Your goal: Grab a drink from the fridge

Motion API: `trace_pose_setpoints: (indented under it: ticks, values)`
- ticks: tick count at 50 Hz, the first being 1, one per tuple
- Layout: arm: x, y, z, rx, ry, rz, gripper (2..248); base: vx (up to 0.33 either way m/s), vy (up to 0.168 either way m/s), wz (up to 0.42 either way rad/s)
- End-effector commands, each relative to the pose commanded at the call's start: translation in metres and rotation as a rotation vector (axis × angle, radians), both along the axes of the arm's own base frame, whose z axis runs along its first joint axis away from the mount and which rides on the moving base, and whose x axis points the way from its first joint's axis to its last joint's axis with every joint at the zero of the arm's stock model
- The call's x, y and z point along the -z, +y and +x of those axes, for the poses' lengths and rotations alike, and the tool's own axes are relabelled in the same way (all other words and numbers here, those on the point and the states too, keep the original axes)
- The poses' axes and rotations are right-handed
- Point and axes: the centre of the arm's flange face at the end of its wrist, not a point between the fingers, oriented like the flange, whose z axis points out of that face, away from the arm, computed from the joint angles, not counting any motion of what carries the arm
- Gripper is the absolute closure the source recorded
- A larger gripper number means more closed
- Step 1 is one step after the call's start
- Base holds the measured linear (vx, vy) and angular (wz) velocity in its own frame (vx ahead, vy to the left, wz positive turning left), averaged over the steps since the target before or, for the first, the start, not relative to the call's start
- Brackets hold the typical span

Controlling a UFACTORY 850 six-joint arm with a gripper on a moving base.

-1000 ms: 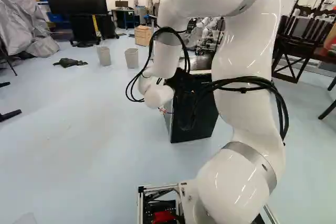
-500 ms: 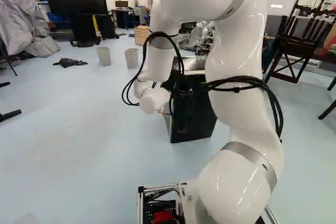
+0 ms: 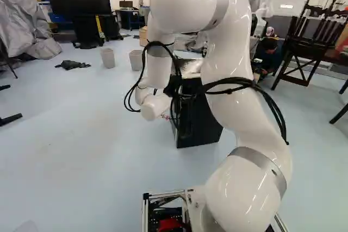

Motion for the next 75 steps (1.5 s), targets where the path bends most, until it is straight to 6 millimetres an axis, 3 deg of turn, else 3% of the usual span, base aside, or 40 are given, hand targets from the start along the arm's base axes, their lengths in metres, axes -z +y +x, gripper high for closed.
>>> trace_pose_setpoints:
  ticks: [34,75]
  values:
    - [0.003,-0.001,0.037,0.043,-0.042,0.013,3,0.000,0.000,0.000]
    - [0.004,-0.024,0.060,0.106,-0.060,0.021,3,0.000,0.000,0.000]
